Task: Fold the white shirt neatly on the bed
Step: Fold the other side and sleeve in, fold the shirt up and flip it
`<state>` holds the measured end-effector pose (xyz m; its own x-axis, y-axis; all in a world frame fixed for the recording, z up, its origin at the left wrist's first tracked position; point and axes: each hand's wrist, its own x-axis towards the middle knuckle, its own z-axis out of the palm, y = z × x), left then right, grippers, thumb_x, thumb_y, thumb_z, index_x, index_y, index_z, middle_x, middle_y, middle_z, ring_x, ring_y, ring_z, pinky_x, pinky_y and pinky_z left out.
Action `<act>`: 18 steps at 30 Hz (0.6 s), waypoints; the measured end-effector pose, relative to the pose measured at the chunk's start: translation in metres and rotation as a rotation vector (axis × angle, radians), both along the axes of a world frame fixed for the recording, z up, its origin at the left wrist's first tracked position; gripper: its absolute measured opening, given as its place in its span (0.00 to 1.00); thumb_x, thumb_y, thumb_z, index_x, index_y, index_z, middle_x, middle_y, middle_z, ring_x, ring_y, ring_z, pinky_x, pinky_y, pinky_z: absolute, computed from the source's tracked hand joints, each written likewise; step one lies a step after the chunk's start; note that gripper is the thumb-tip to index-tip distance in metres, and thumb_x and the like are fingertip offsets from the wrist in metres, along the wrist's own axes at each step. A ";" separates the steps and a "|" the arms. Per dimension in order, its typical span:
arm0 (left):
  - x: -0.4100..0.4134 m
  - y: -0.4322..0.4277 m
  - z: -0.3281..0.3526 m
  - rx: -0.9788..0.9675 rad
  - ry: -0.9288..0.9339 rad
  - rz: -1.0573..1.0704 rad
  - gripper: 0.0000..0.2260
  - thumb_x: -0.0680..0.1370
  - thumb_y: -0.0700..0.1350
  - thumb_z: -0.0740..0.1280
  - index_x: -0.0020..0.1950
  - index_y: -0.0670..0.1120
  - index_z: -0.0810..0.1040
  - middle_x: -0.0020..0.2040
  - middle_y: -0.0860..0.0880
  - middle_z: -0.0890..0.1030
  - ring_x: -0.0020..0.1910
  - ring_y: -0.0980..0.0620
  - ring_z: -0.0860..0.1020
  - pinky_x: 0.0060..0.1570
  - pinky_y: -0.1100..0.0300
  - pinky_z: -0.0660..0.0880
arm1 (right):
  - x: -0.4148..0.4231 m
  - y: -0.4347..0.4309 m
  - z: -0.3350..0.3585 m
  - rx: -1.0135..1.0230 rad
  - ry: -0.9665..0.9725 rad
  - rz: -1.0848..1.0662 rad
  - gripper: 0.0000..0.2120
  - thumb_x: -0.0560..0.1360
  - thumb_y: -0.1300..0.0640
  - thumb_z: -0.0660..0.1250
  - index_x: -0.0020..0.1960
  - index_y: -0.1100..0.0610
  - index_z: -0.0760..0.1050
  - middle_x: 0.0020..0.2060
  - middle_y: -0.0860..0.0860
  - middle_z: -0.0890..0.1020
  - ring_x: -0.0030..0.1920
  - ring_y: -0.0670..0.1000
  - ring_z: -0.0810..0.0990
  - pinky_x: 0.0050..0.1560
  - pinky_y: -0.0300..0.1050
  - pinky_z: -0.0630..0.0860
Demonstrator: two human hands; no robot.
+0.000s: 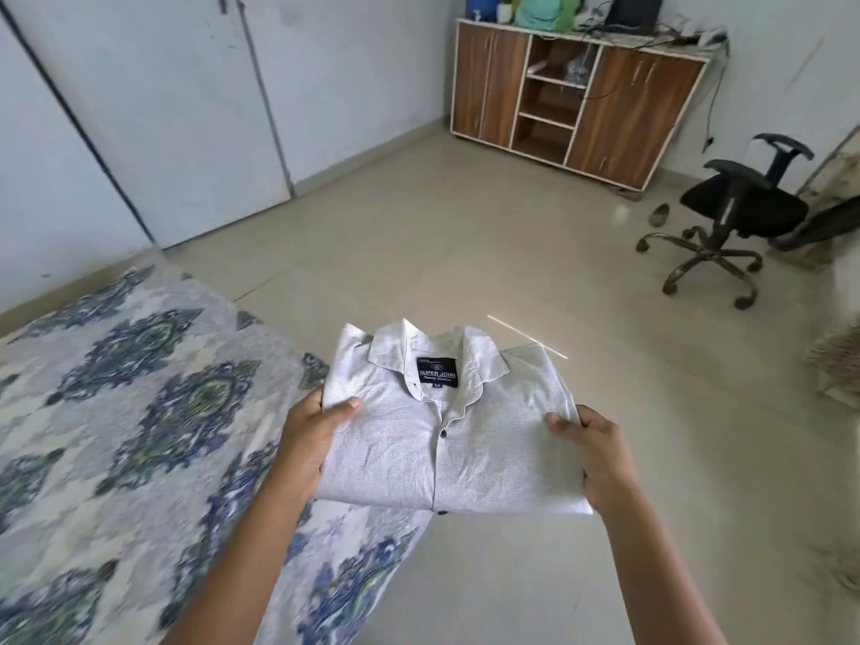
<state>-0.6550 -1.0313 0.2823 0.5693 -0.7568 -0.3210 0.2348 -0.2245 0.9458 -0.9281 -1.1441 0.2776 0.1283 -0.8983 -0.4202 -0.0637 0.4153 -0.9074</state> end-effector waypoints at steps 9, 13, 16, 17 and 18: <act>-0.042 -0.174 0.009 -0.031 -0.037 -0.110 0.07 0.72 0.38 0.70 0.49 0.44 0.80 0.48 0.43 0.84 0.52 0.40 0.80 0.61 0.40 0.71 | -0.050 -0.143 0.020 -0.048 0.019 -0.083 0.05 0.73 0.65 0.67 0.39 0.60 0.76 0.36 0.57 0.78 0.37 0.56 0.75 0.39 0.47 0.70; -0.033 -0.257 0.011 -0.076 -0.036 -0.146 0.07 0.73 0.38 0.70 0.49 0.43 0.80 0.48 0.43 0.84 0.51 0.41 0.81 0.59 0.44 0.73 | -0.042 -0.216 0.024 -0.075 0.055 -0.126 0.03 0.73 0.64 0.67 0.40 0.60 0.77 0.37 0.56 0.79 0.38 0.56 0.76 0.39 0.46 0.72; -0.019 -0.314 0.017 -0.090 -0.014 -0.142 0.07 0.73 0.37 0.69 0.50 0.41 0.80 0.47 0.43 0.83 0.50 0.41 0.81 0.53 0.47 0.75 | -0.029 -0.269 0.032 -0.092 0.046 -0.143 0.03 0.73 0.64 0.67 0.40 0.60 0.78 0.37 0.56 0.79 0.38 0.55 0.76 0.40 0.46 0.72; -0.013 -0.332 0.019 -0.086 -0.018 -0.148 0.07 0.73 0.38 0.69 0.50 0.40 0.79 0.47 0.43 0.83 0.49 0.41 0.80 0.52 0.47 0.76 | -0.023 -0.286 0.032 -0.093 0.044 -0.148 0.04 0.73 0.65 0.67 0.40 0.59 0.78 0.37 0.55 0.79 0.38 0.55 0.77 0.40 0.46 0.73; -0.006 -0.349 0.022 -0.088 -0.017 -0.148 0.07 0.73 0.38 0.70 0.50 0.40 0.79 0.48 0.42 0.82 0.49 0.41 0.80 0.52 0.47 0.76 | -0.016 -0.303 0.033 -0.095 0.037 -0.149 0.04 0.73 0.65 0.67 0.40 0.59 0.78 0.37 0.54 0.80 0.38 0.55 0.77 0.41 0.46 0.73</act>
